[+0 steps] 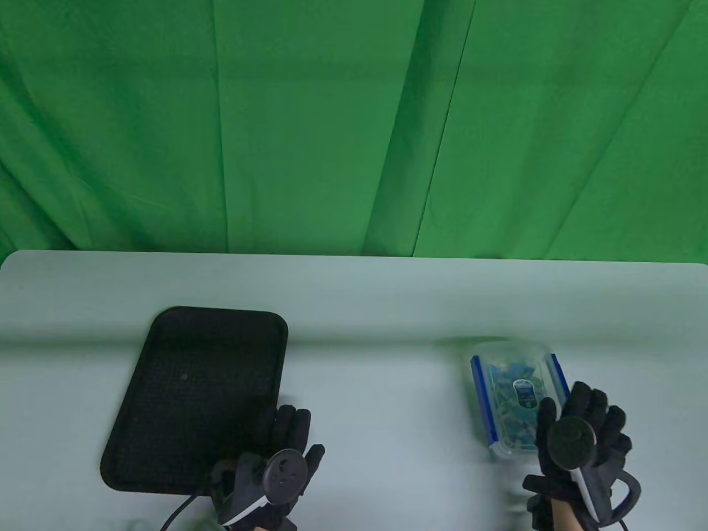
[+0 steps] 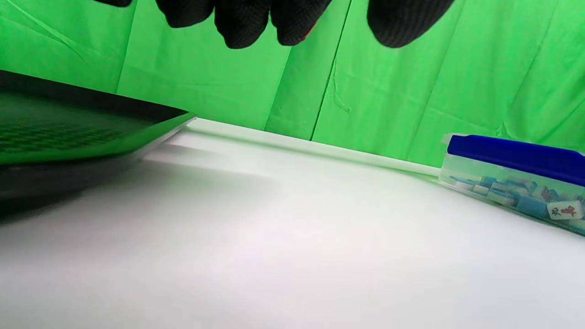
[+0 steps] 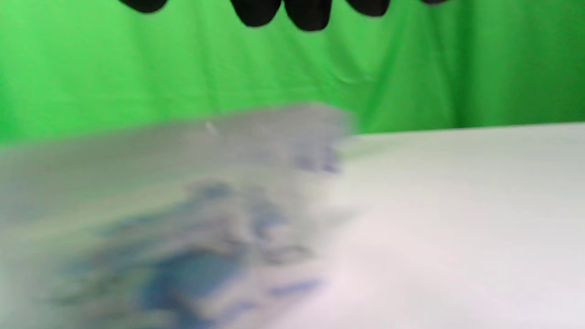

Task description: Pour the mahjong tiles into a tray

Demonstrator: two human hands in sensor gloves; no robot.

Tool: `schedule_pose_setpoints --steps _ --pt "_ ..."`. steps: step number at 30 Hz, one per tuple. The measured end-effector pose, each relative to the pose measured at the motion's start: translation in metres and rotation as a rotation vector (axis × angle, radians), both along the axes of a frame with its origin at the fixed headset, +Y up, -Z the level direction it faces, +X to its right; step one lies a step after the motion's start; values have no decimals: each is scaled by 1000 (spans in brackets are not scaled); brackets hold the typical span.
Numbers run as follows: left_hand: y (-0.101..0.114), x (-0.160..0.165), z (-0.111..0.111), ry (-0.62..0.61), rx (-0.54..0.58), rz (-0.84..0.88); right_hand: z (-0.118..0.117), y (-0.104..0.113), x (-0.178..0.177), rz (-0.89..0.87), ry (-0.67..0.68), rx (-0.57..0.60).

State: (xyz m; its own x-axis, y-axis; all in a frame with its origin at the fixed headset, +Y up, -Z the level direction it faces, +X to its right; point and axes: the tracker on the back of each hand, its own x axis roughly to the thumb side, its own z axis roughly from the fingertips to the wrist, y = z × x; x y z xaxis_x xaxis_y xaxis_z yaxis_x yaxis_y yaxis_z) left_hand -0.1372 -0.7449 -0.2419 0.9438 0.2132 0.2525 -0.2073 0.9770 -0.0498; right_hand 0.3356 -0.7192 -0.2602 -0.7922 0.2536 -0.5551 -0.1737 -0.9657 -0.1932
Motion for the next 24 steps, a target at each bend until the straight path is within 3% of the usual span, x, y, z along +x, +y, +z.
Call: schedule_pose_setpoints --steps 4,6,9,24 --pt "-3 1 -2 1 -17 -5 2 -27 30 -215 -59 -110" --pt "-5 3 -2 0 -26 -1 2 -35 35 -404 -18 -39" --pt "-5 5 -1 -3 -25 -8 2 -40 40 -512 31 -35" --pt "-5 4 0 -10 -31 16 1 -36 31 -525 174 -31"
